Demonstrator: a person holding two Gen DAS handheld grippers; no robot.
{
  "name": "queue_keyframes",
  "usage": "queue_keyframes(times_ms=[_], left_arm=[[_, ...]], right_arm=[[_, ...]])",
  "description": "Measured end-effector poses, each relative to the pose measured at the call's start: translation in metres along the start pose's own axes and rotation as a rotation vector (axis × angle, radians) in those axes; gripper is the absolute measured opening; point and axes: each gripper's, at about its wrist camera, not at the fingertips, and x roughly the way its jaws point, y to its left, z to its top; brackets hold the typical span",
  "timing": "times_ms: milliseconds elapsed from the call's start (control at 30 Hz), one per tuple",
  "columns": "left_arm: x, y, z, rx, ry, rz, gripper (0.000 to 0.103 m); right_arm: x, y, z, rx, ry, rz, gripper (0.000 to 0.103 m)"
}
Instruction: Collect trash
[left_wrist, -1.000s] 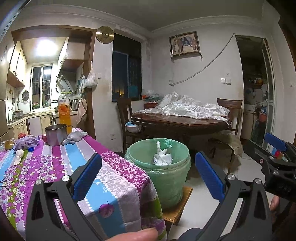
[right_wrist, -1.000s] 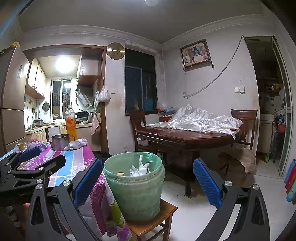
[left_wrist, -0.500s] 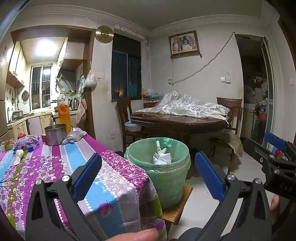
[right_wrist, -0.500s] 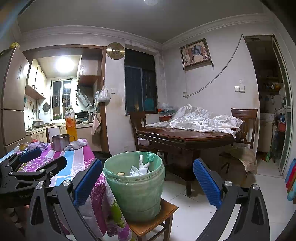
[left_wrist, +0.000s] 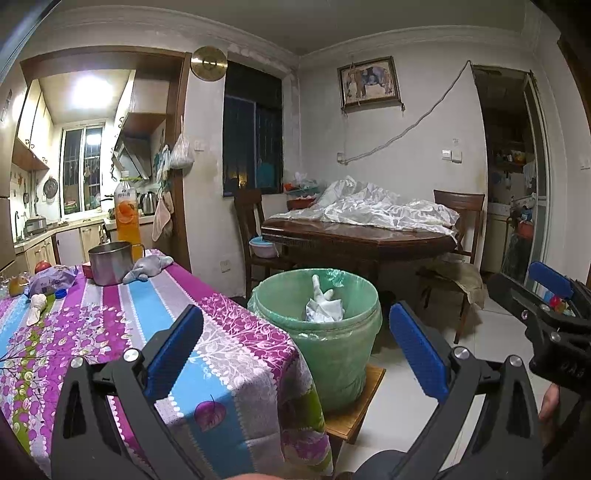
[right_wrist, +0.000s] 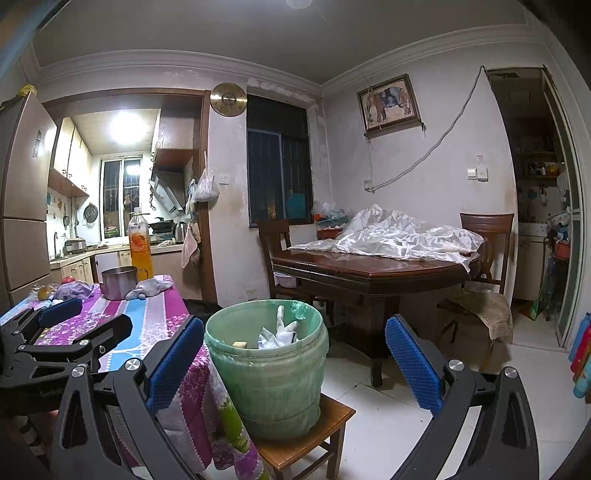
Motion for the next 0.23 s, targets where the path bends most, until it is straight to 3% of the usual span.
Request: queue_keyframes(times_ms=[233], left_arm=[[0.0022,0.0037,-0.0018,-0.008,0.010,0.003,0.097]], right_arm=[[0.0003,0.0000,-0.0011,0.002,0.002,0.000,0.098]])
